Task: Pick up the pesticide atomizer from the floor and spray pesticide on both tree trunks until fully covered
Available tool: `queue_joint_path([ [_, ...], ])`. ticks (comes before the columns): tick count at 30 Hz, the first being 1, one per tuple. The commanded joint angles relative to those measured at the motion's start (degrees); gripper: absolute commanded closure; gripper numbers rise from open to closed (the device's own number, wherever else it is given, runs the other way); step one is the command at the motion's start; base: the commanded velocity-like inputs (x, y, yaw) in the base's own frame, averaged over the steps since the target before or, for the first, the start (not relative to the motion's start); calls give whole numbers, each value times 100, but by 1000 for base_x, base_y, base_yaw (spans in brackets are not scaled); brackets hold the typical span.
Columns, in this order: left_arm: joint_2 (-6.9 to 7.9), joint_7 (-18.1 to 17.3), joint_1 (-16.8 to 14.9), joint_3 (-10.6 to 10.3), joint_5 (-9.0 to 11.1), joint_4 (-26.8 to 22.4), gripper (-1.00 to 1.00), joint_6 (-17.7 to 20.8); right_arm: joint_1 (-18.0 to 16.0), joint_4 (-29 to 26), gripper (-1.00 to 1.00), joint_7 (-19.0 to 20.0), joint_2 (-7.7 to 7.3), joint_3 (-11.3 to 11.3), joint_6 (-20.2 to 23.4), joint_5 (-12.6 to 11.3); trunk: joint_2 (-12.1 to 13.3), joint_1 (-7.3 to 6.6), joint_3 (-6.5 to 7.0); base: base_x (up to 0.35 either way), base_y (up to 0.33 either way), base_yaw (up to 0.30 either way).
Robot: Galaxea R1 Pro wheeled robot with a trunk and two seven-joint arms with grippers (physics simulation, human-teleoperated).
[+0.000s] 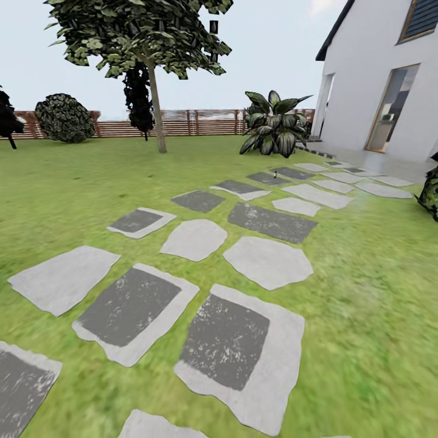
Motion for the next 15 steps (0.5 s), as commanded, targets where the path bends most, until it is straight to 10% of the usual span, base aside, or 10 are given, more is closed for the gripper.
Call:
queue_joint_path([
  [1, 2, -8, -3, -25, 60, 6, -100, -19, -3, 4, -100, -2, -1, 7, -17, 9, -2, 2, -5, 338, 0, 0],
  [15, 2, -6, -3, -24, 57, 1, -100, -19, -3, 4, -100, -2, -1, 7, -17, 9, -2, 2, -5, 338, 0, -4],
])
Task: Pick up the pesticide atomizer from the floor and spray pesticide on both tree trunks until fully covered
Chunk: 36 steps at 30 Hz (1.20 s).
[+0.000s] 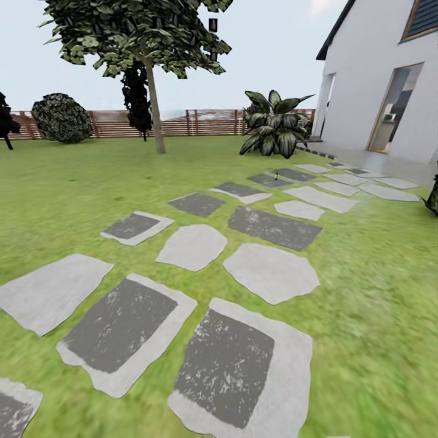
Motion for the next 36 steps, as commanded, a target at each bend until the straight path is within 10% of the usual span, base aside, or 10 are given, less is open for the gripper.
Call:
queue_joint_path([
  [1, 2, -8, -3, -28, 56, 5, -100, -19, -3, 4, -100, -2, -1, 4, -17, 9, -2, 2, -5, 338, 0, -93],
  [36, 2, -7, -3, -25, 64, 4, -100, -19, -3, 4, -100, -2, -1, 6, -17, 10, -2, 2, -5, 338, 0, -70],
])
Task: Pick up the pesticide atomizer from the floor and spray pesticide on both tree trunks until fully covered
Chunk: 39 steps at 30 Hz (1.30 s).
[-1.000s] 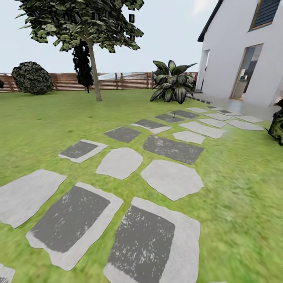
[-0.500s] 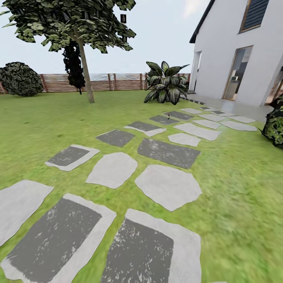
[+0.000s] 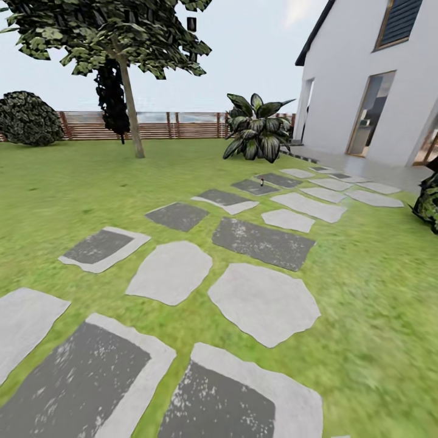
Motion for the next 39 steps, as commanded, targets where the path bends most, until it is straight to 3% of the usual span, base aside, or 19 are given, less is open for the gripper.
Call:
queue_joint_path([
  [1, 2, -8, -3, -26, 58, 5, -100, -19, -3, 4, -100, -2, -2, 6, -17, 8, -2, 2, -5, 338, 0, 0],
  [23, 2, -9, -3, -31, 49, 9, -100, -18, -3, 4, -100, -2, -2, 8, -17, 13, -2, 2, -5, 338, 0, -2],
  [39, 2, -9, -3, -29, 50, 10, -100, -19, -3, 4, -100, -2, -2, 8, -17, 13, -2, 2, -5, 338, 0, -165],
])
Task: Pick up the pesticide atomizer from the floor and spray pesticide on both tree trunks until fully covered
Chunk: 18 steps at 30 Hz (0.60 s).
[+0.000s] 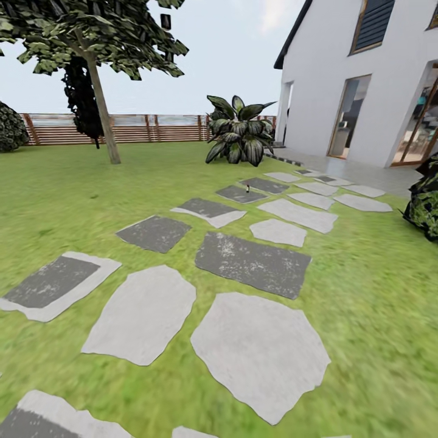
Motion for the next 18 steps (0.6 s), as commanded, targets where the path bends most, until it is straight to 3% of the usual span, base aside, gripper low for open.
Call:
queue_joint_path([
  [1, 2, -8, -3, -24, 57, 5, -100, -19, -3, 4, -100, -2, -2, 5, -17, 9, -2, 2, -5, 338, 0, -12],
  [18, 2, -8, -3, -24, 59, 4, -100, -19, -3, 8, -100, 7, -2, 4, -17, 12, -2, 2, -5, 338, 0, -1],
])
